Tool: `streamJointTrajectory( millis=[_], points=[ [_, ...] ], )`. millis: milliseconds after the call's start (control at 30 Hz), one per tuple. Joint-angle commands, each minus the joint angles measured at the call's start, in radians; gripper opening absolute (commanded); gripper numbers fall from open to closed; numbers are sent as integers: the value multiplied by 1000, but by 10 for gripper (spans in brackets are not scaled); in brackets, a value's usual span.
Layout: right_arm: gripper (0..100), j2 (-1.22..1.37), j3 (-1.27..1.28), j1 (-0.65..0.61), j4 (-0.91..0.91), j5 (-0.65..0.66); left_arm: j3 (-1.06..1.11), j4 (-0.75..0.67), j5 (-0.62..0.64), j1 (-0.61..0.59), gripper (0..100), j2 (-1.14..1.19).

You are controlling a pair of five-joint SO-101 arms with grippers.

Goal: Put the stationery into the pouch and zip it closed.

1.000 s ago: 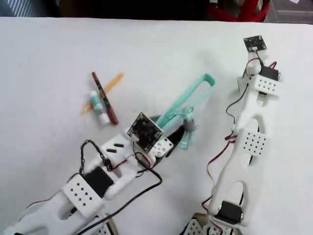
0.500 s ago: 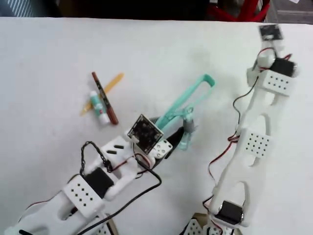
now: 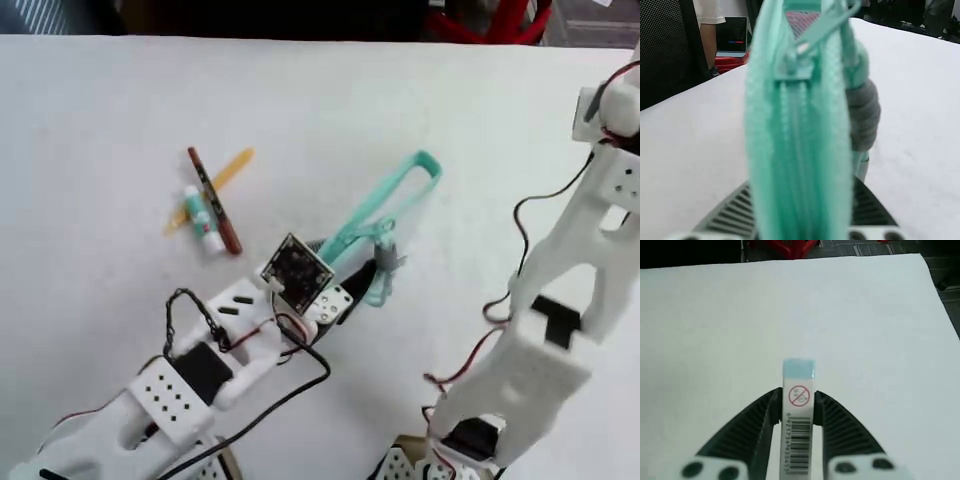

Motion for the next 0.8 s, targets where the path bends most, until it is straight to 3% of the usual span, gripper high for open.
streamJointTrajectory(
  millis=[0, 167, 433, 667, 767],
  points=[
    [17, -355, 278, -111, -4, 3, -3, -18, -9, -10, 133, -10],
    [17, -690, 529, -334, -53, -15, -3, -18, -9, -10, 134, -7],
    [17, -1030, 882, -615, -332, -178, -3, -18, -9, -10, 135, -10],
    [17, -1181, 1375, -671, -713, -212, -3, -18, -5, -10, 136, -10],
    [17, -1221, 1451, -670, -739, -212, -5, -18, -8, -10, 136, -10]
  ],
)
